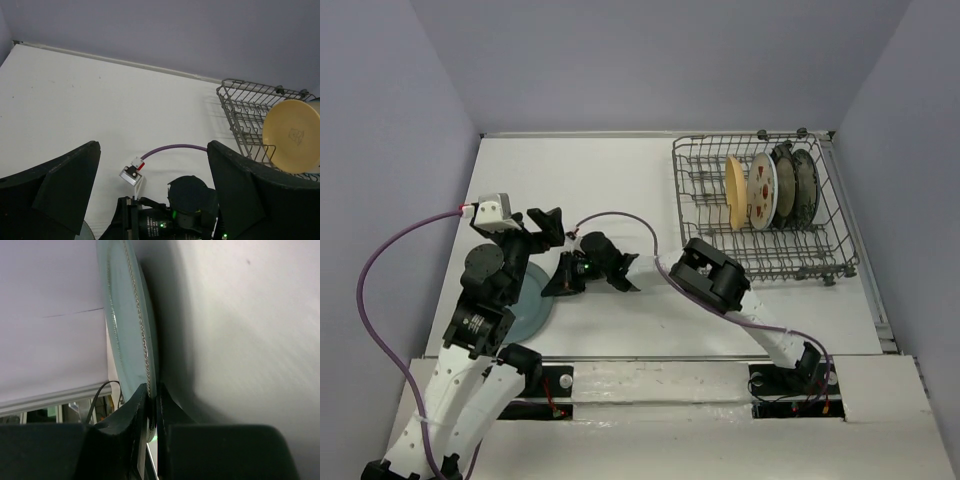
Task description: Load the plates into the dish rack
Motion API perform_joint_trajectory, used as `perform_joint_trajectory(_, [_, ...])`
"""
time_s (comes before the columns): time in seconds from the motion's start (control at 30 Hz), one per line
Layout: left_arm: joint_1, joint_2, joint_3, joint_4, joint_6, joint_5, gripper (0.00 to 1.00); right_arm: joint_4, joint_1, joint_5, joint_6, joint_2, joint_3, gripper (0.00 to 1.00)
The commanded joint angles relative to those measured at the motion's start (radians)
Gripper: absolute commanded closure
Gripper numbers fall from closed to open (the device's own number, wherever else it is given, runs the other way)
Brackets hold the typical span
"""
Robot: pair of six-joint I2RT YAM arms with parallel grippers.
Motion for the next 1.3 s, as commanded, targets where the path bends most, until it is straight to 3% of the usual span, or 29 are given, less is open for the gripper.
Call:
perform_joint_trajectory(0.0, [0.008, -0.013, 0.000, 0.059, 0.004, 0.000, 0.01, 0.003, 0.005, 0.074, -0.141, -0.101, -0.081, 0.93])
perform_joint_trajectory(0.77, [0.055, 0.010, 0.000, 0.063, 0.022, -0.058, 0.01, 0.072, -0.229, 0.189, -0.369, -0.718, -0.460, 0.93])
perform_joint_trajectory(1.0, [0.084, 0.034, 0.002, 0.065, 0.015, -0.020, 0.01, -0.046, -0.300, 0.314, -0.539, -0.888, -0.489, 0.93])
perform_joint_trajectory(1.2, [0.089, 0.030, 0.002, 0.066, 0.009, 0.022, 0.01, -0.225, -0.347, 0.500, -0.761, -1.035, -0.459, 0.93])
perform_joint_trajectory(1.27, [0.088, 0.018, 0.000, 0.065, 0.004, 0.036, 0.01, -0.302, -0.358, 0.628, -0.843, -1.087, -0.445, 0.93])
